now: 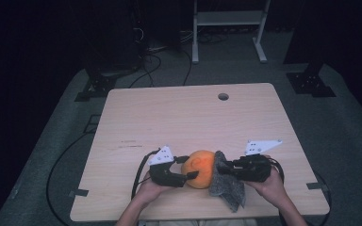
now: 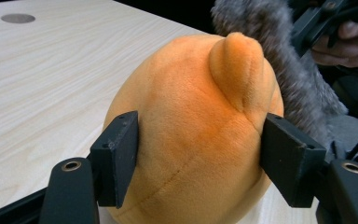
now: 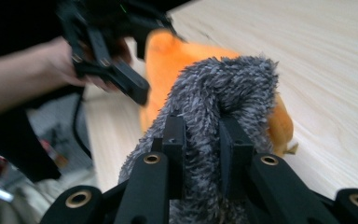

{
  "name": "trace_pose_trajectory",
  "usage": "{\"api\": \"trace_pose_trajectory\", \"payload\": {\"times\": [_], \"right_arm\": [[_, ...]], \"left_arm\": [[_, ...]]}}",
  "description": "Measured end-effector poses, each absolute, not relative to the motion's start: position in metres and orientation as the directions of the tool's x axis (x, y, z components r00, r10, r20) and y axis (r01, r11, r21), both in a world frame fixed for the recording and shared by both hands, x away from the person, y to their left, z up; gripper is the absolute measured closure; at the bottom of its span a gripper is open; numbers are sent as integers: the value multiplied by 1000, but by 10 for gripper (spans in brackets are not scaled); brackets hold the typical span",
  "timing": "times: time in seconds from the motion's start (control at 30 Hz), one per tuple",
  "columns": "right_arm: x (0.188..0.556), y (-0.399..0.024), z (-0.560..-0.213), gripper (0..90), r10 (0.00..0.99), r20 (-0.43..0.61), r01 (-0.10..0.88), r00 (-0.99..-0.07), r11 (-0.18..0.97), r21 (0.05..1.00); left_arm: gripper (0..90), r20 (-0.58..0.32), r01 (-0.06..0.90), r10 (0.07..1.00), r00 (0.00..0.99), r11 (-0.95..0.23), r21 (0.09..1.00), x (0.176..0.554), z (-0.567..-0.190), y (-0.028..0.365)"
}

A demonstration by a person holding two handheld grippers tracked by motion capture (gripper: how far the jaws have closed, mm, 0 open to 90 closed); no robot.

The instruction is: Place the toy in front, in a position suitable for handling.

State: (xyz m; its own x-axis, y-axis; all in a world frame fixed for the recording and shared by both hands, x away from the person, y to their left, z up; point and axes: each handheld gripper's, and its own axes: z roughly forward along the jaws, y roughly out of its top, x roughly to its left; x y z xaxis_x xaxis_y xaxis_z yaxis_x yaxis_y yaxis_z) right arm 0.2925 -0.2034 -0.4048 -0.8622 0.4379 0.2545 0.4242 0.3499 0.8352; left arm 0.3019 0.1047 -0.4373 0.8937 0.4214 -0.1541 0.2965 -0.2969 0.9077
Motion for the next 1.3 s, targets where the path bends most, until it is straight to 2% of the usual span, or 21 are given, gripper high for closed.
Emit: {"api": "trace_pose_trajectory", "payload": {"times": [0.13,0.23,0.33,0.43,0.53,0.63,0.73,0.8,0.93,1.07,1.2,1.3], "right_arm": [[296,-206,-415,751,475,232,444,-849,400,802],[294,-209,-412,753,474,243,444,-846,375,814],[291,-205,-405,751,436,252,419,-864,344,840],[294,-203,-410,753,447,241,423,-862,372,826],[297,-209,-412,753,466,243,438,-851,372,818],[294,-210,-408,755,467,250,438,-848,352,828],[285,-200,-394,754,415,236,387,-879,330,861],[280,-189,-390,753,406,188,346,-894,361,866],[283,-192,-398,765,416,185,359,-890,393,847],[284,-198,-402,765,428,187,373,-884,405,835],[281,-196,-396,766,433,162,348,-887,396,850],[274,-191,-382,765,415,133,300,-900,367,881]], "left_arm": [[321,-166,320,460,872,-280,905,302,-437,103],[319,-166,320,463,871,-279,905,301,-437,101],[314,-156,310,447,881,-295,904,299,-436,98],[266,-146,284,385,911,-331,900,296,-435,96],[230,-84,226,374,924,-355,907,292,-434,93],[317,-43,207,412,910,-360,910,290,-435,88],[351,-40,203,409,911,-362,910,289,-437,82],[367,-3,179,413,911,-387,905,286,-436,79],[371,-20,196,417,909,-383,903,287,-434,86],[296,-31,201,418,908,-370,907,288,-431,85],[384,-31,197,407,913,-371,907,286,-437,82],[399,19,147,372,928,-412,899,280,-437,76]]}}
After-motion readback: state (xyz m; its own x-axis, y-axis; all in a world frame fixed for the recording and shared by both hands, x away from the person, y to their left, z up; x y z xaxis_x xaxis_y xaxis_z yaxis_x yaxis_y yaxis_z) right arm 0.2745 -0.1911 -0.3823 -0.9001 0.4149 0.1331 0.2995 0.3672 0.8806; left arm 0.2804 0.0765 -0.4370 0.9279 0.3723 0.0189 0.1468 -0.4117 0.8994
